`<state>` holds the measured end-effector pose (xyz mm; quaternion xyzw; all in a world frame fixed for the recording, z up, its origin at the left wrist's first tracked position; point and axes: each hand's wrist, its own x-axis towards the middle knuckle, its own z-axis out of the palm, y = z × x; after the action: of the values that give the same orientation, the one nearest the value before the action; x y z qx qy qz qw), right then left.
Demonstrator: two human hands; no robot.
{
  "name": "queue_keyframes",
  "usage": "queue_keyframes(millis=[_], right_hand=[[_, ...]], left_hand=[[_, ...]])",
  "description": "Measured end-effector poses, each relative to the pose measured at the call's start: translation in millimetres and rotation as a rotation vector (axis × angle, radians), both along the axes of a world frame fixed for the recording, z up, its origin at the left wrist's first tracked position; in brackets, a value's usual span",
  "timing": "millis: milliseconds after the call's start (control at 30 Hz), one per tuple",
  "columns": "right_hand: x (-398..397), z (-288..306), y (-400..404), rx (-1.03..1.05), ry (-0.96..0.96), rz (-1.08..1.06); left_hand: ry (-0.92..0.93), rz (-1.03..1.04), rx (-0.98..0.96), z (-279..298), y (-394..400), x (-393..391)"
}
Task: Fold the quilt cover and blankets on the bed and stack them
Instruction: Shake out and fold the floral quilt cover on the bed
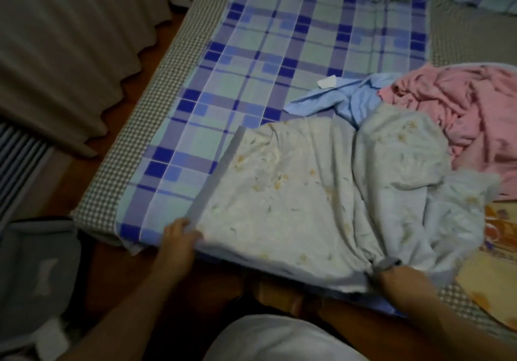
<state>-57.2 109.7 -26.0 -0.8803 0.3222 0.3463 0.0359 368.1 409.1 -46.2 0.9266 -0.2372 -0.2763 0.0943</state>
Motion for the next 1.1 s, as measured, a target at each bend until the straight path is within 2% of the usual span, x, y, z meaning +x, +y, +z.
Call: queue_keyframes(millis=[67, 167, 267, 333, 433, 600, 700, 867, 933, 1000, 1100], right_hand=[[-18.6, -20.1, 6.5, 0.020, 0.021, -0.055], [-33.2, -44.6, 3.1, 0.054, 0.086, -0.080], [-15.9, -46.5, 8.7, 0.050, 0.104, -0.022], [-7.3, -53.0, 17.2, -0.005, 0.147, 0.058], [2.3, -60.3, 29.9, -0.014, 0.201, 0.061], [7.5, -72.7, 42.5, -0.079, 0.239, 0.036], [-7.8, -84.8, 41.0, -0.113, 0.267, 0.029], [-39.1, -81.4, 38.2, -0.145, -0.016, 0.109], [-48.9, -73.9, 40.1, -0.135, -0.084, 0.137], [-57.3, -65.6, 39.3, -0.143, -0.102, 0.133], [-67.8, -44.9, 38.1, -0.172, -0.124, 0.130]], left_hand=[[0.218, -0.050, 0.082, -39.4, 33.8, -24.5], [0.385, 0.036, 0.189, -166.9, 104.5, -12.7], [0.525, 0.203, 0.107, -202.0, 105.3, -11.2], [0.519, 0.355, 0.043, -151.1, 63.4, -20.7], [0.560, 0.522, 0.023, -138.0, 37.9, -33.3], [0.757, 0.721, -0.074, -172.5, 33.7, -64.2], [0.808, 0.914, -0.173, -222.7, 47.4, -82.1], [1.019, 1.213, -0.515, -205.9, 28.3, -121.3], [1.038, 1.356, -0.638, -205.7, 26.3, -130.4], [0.995, 1.437, -0.730, -194.1, 28.9, -134.4], [0.837, 1.540, -0.861, -155.4, 36.4, -129.0]])
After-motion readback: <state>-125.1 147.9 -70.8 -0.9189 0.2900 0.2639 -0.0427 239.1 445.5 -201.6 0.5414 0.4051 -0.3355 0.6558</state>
